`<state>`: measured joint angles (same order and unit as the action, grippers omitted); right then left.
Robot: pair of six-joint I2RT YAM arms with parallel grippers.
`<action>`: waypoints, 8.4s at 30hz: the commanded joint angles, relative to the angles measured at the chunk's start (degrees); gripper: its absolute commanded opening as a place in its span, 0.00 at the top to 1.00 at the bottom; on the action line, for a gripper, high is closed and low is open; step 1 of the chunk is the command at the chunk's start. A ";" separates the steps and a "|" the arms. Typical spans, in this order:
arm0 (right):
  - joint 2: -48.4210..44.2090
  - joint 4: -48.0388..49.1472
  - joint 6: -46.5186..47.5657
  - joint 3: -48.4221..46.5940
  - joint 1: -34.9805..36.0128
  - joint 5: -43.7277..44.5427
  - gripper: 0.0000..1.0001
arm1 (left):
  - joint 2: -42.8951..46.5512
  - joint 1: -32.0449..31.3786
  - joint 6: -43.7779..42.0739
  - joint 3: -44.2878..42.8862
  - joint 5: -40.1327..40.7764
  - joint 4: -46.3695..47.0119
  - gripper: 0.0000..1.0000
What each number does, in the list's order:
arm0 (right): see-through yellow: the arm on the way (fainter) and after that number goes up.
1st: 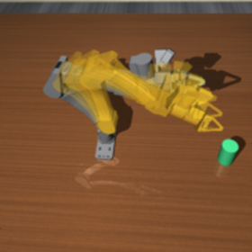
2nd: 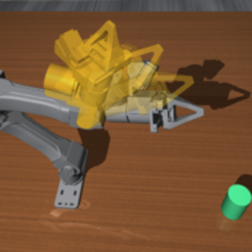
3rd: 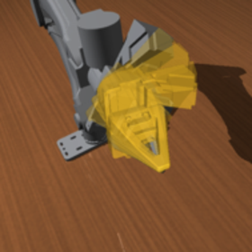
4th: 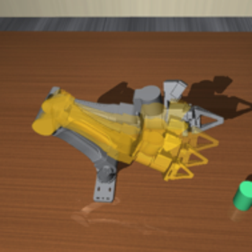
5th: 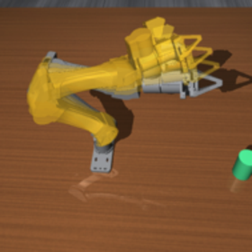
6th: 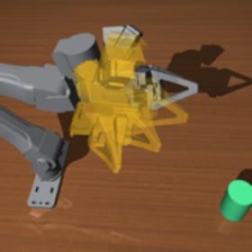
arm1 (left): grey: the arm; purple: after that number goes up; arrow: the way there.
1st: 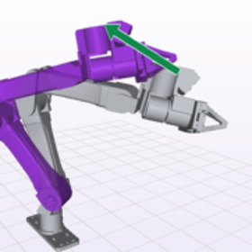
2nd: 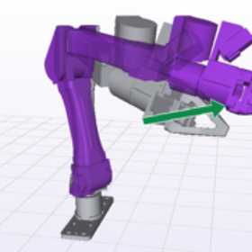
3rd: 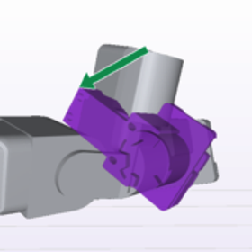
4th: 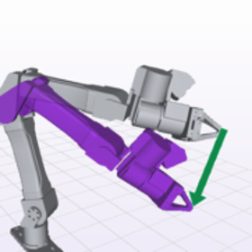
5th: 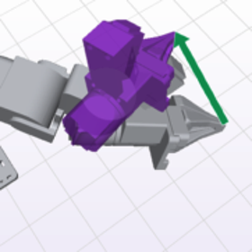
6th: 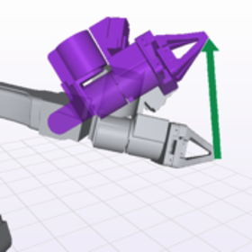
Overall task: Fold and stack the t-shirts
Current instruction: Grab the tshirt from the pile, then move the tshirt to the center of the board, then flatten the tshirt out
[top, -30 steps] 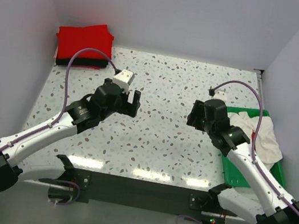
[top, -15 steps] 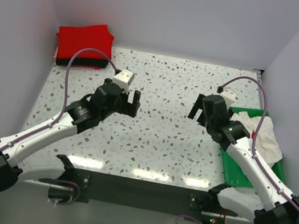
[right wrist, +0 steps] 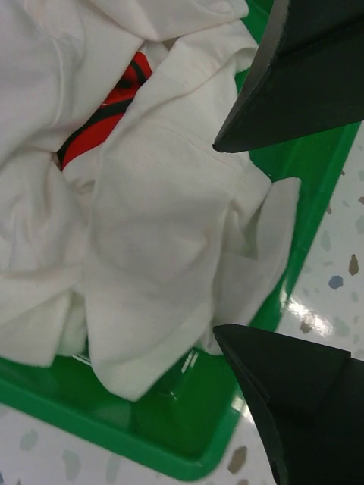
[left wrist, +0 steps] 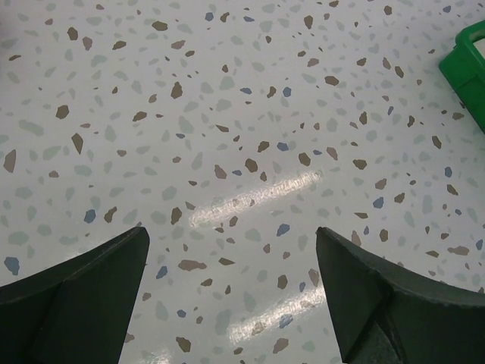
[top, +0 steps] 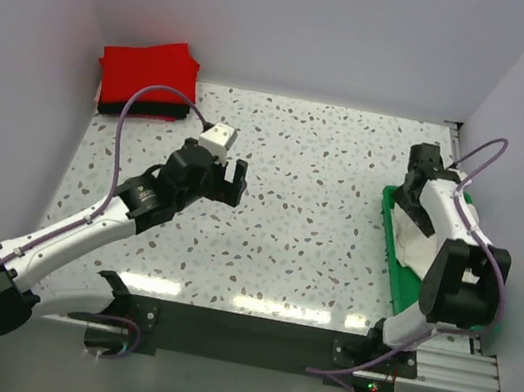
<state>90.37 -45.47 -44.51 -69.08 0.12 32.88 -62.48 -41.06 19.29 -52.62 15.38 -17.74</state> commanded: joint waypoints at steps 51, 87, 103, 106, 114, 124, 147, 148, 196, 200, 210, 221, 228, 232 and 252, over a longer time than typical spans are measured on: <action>-7.74 16.02 15.16 -10.41 39.43 -29.10 0.44 | 8.94 2.21 13.13 0.85 17.92 -7.84 0.05; 6.13 38.62 3.73 10.37 40.22 -32.80 0.33 | 5.70 24.18 51.19 27.84 12.66 -13.37 0.21; 10.79 39.06 4.43 8.09 40.22 -34.55 0.46 | -3.79 25.41 53.40 28.19 17.41 -5.74 0.56; 10.27 37.39 4.43 6.95 39.78 -33.06 0.67 | -5.11 25.59 51.99 27.58 15.92 -2.92 0.82; 6.23 30.36 6.54 2.73 25.49 -34.99 1.00 | 4.44 27.87 45.85 21.78 16.79 -8.80 1.00; -4.32 24.12 10.68 -1.33 18.34 -29.90 0.96 | 15.10 34.99 35.03 10.43 17.67 -15.66 1.00; -8.38 22.80 8.04 11.51 36.35 -23.83 0.38 | 14.58 37.02 30.46 11.31 15.30 -12.32 1.00; -7.76 22.97 7.08 11.60 36.70 -23.83 0.38 | 14.40 37.02 30.37 11.40 15.12 -12.15 1.00; -36.23 -12.09 13.48 -41.38 23.79 -15.39 1.00 | 20.83 37.10 22.90 -36.99 2.99 -19.26 1.00; -35.35 -12.27 14.28 -47.63 23.79 -16.09 1.00 | 18.36 37.02 21.84 -42.38 5.54 -20.58 1.00; -24.56 1.34 17.00 -43.24 23.79 -15.75 1.00 | 8.70 37.02 21.93 -33.26 2.91 -2.43 1.00; 9.63 12.78 18.67 -75.95 19.40 -19.96 1.00 | -28.46 40.61 20.17 -60.02 -3.50 10.44 1.00; 9.24 26.29 16.12 -72.09 15.18 -22.07 1.00 | -42.04 49.83 25.35 -80.91 -15.10 9.37 1.00; 2.98 27.19 15.95 -60.17 14.65 -23.21 1.00 | -35.27 53.36 25.63 -69.31 -18.19 13.59 1.00; -18.49 18.06 8.56 20.30 13.42 -27.52 0.80 | -1.33 53.54 32.65 21.65 -15.90 15.37 1.00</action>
<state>70.43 -27.24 -36.47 -49.10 14.06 6.37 -66.54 12.05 50.06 -35.16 -2.74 -4.80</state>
